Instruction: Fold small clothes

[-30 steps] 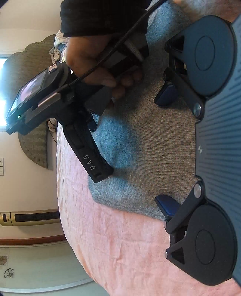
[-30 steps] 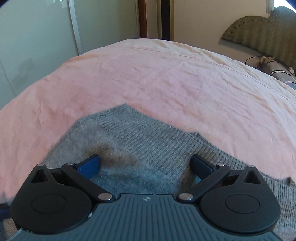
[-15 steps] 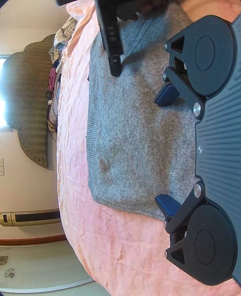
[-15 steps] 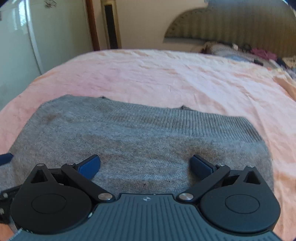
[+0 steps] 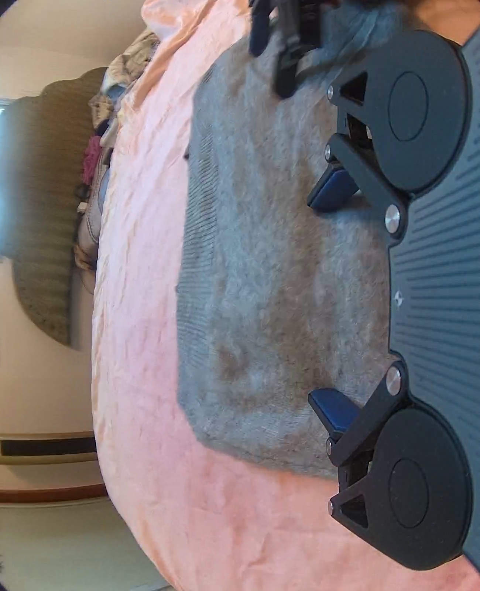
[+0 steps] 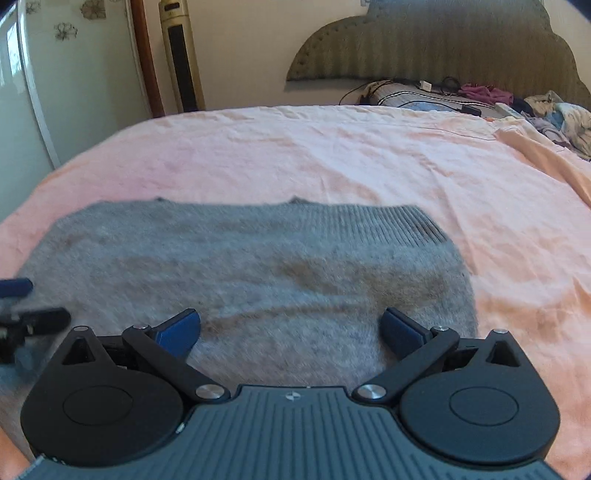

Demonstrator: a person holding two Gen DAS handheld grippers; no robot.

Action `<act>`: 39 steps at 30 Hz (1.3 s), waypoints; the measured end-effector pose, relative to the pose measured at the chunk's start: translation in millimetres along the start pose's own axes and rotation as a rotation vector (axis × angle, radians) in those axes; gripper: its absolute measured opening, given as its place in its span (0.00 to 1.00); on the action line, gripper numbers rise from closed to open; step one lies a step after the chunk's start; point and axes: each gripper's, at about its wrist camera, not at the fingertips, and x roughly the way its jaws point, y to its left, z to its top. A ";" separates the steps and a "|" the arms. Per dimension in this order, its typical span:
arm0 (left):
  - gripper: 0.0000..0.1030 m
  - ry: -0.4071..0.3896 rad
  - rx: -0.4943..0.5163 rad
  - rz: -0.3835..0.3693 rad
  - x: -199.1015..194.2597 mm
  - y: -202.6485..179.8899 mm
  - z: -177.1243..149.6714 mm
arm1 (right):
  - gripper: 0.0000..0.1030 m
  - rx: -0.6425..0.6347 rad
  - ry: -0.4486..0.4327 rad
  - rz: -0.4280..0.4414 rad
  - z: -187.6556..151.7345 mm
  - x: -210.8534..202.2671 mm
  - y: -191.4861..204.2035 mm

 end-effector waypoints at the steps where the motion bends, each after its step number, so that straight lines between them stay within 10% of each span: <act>1: 1.00 -0.012 0.025 0.001 0.8 -1.0 -3.7 | 1.00 -0.001 -0.018 0.006 -5.2 -2.3 -2.3; 39: 1.00 -0.002 0.045 0.064 -68.4 -8.5 -65.9 | 1.00 0.000 -0.004 -0.003 -65.8 -76.9 14.4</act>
